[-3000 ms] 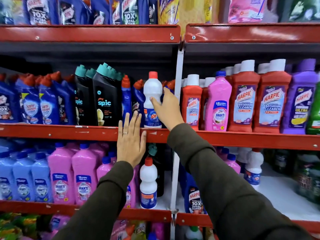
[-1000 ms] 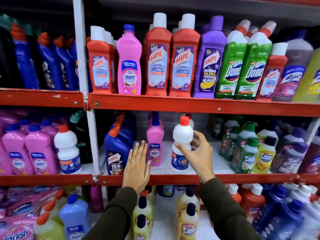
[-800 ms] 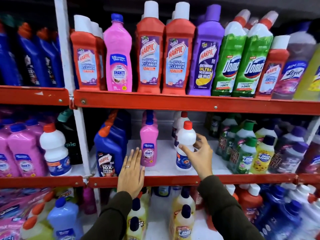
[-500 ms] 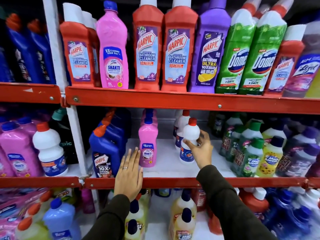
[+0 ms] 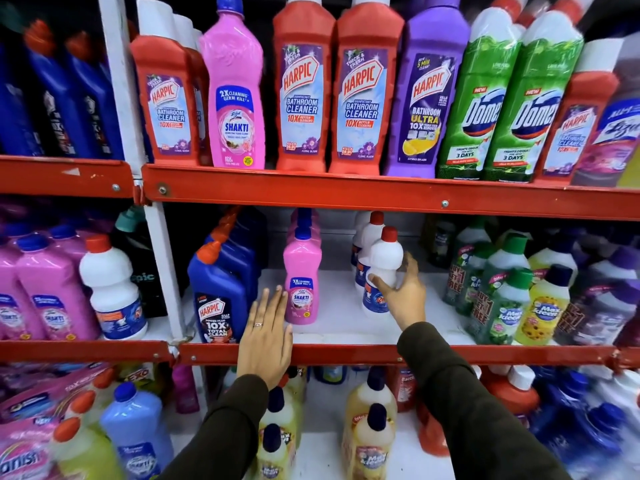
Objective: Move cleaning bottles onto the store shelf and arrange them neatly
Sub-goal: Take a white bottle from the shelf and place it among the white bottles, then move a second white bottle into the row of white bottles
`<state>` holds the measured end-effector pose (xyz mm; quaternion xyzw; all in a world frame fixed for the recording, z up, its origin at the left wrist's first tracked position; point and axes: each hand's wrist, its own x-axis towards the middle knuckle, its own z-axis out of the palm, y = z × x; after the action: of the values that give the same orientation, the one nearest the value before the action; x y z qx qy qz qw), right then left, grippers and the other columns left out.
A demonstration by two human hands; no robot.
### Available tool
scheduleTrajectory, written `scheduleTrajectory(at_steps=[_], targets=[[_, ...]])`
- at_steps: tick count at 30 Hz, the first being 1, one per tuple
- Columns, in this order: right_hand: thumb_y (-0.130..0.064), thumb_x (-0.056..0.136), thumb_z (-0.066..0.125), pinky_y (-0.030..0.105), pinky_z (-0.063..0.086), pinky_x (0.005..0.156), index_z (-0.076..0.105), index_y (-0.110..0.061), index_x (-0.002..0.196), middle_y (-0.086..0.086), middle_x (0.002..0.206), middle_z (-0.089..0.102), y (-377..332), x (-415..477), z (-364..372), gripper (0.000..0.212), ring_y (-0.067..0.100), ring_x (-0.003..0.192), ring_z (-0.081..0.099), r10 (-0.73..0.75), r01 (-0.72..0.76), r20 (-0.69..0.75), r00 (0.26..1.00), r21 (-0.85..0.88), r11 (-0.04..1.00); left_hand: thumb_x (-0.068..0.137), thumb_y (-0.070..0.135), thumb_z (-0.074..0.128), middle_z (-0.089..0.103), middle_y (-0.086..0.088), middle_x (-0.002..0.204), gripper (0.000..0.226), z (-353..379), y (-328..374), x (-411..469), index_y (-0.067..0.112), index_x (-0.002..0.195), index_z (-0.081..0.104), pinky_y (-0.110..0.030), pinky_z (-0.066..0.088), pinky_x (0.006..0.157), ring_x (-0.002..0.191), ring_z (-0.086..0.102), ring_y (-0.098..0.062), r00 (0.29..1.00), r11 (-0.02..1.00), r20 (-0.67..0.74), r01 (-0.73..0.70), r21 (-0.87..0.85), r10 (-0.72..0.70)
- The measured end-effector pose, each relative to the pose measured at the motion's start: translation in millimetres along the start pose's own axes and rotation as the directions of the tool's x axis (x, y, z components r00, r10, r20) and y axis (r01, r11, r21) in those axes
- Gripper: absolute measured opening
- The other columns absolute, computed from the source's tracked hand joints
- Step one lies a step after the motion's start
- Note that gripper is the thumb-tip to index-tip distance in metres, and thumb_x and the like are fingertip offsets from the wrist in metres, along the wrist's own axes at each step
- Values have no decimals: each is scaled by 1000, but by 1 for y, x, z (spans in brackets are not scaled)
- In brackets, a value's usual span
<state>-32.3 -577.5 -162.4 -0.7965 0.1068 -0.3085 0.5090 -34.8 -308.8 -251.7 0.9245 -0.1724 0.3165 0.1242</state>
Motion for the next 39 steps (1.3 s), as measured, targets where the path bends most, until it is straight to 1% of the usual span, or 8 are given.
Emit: scheduleTrajectory(at_steps=[6, 9, 14, 22, 25, 28, 34, 39], targets=[[-32, 93, 71, 53, 12, 128, 29, -4, 157, 15, 169, 19, -15, -42, 10, 82, 35, 159, 8, -194, 165, -149, 970, -188, 968, 103, 32, 33, 12, -5, 171, 65, -18, 3, -5, 11, 161, 14, -41, 4, 130, 159, 0, -20, 998, 986, 54, -7, -169, 16], [-29, 96, 67, 53, 14, 125, 39, -6, 151, 16, 165, 26, -31, -71, 26, 67, 38, 157, 16, -286, 253, -163, 944, -193, 948, 103, 31, 36, 12, -3, 171, 65, -33, 1, -11, 13, 161, 14, -41, 5, 130, 159, 0, -18, 998, 982, 25, -45, -182, 50], [-34, 96, 63, 44, 40, 112, 49, -18, 141, 8, 143, 43, -58, -114, 66, 50, 26, 137, 40, -365, 352, -92, 926, -134, 926, 101, 30, 37, 8, -1, 171, 66, -61, -28, -20, 15, 161, 15, -32, -10, 128, 159, -4, -17, 997, 984, -72, -53, -173, 41], [-24, 101, 60, 38, 49, 100, 57, -16, 133, 1, 126, 51, -121, -174, 164, 34, 17, 113, 56, -459, 449, 101, 883, 105, 887, 100, 26, 33, 13, -9, 171, 66, -98, -146, -48, 10, 161, 15, -40, -2, 129, 159, 1, -23, 979, 990, -177, 77, -118, -97], [-23, 102, 59, 34, 53, 87, 56, -15, 135, 0, 124, 54, -143, -192, 199, 34, 15, 93, 58, -465, 436, 180, 867, 183, 881, 101, 27, 30, 9, -11, 171, 66, -104, -189, -60, 8, 161, 10, -43, 1, 129, 159, 2, -26, 971, 984, -170, 156, -81, -168], [-18, 102, 59, 29, 56, 83, 55, -12, 140, 1, 127, 59, -159, -203, 234, 38, 12, 95, 62, -451, 391, 285, 846, 245, 887, 102, 27, 28, 9, -14, 171, 66, -103, -223, -71, 4, 161, 7, -48, 9, 129, 159, 3, -29, 967, 977, -137, 212, -21, -213], [-23, 101, 63, 45, 42, 116, 42, -2, 152, 20, 152, 51, -190, -204, 300, 59, 31, 141, 50, -267, 188, 479, 836, 208, 960, 102, 31, 25, 6, -18, 170, 67, -94, -259, -81, 0, 159, 7, -49, 12, 128, 158, 4, -30, 974, 975, -37, 224, -11, -224], [-23, 90, 77, 22, 44, 96, 54, -5, 141, 14, 140, 64, -201, -194, 333, 58, 24, 128, 60, -183, 73, 541, 821, 219, 973, 103, 34, 21, -2, -17, 168, 67, -88, -269, -80, 2, 157, -1, -47, 8, 129, 157, -1, -30, 979, 979, 11, 205, -8, -205]])
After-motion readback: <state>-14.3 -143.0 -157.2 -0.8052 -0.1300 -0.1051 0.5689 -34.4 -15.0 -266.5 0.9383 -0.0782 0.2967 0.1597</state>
